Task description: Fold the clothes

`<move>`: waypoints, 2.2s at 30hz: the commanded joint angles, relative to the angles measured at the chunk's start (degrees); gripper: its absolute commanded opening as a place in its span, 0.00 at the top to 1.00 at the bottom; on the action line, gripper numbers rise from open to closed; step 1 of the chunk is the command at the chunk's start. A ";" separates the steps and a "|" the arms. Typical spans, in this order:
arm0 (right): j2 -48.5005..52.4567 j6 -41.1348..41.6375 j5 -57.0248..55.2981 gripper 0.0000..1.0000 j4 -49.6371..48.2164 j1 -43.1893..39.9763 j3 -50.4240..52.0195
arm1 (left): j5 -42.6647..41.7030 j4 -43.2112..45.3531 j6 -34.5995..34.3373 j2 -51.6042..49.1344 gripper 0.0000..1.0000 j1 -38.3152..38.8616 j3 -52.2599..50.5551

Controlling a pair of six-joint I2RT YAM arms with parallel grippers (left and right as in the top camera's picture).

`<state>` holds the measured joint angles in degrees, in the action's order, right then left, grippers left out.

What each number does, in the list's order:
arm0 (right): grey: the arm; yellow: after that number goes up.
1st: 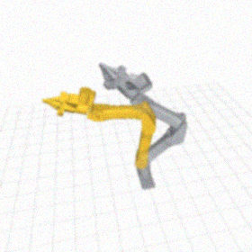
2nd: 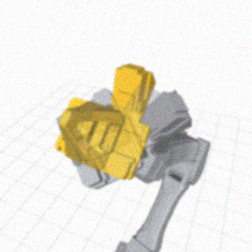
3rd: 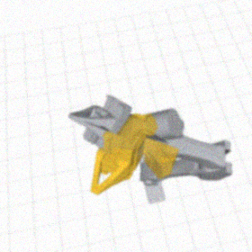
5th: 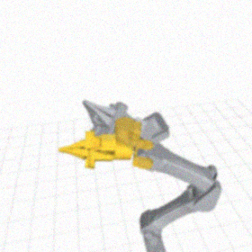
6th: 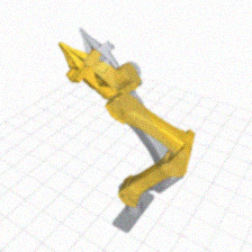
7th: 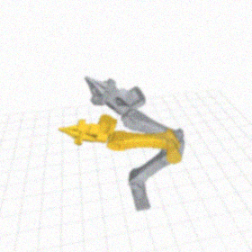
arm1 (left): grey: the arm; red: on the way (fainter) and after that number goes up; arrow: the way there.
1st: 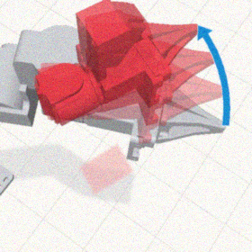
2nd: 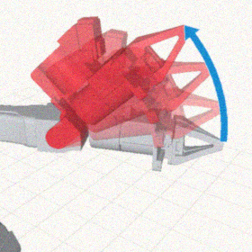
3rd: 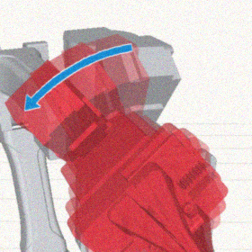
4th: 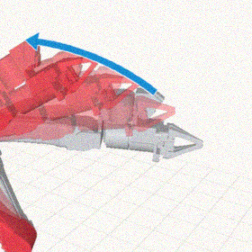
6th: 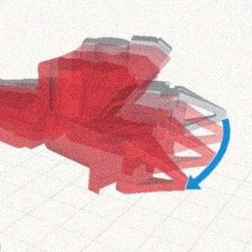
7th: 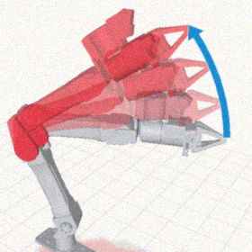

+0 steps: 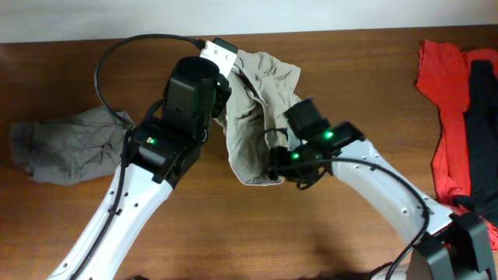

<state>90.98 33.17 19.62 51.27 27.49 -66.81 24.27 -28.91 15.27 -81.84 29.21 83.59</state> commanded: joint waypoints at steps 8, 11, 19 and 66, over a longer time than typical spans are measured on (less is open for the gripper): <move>-0.59 13.42 -10.25 0.46 -7.56 1.97 10.67 | 1.07 0.42 -0.13 1.95 0.93 -0.31 2.08; -1.18 11.93 -11.50 0.78 -8.66 1.97 10.64 | 1.11 0.31 -0.13 1.95 0.94 -0.31 2.08; -11.52 7.56 -27.04 0.96 1.51 0.20 5.90 | 8.31 0.22 1.18 2.45 0.94 -0.33 2.08; -25.11 -9.38 -31.85 0.96 23.50 -26.38 -38.16 | -69.55 -32.06 0.09 -12.24 0.49 -3.89 2.71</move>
<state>66.22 23.97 -12.51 75.42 1.48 -103.88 -37.65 -58.70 13.76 -91.15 24.43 86.13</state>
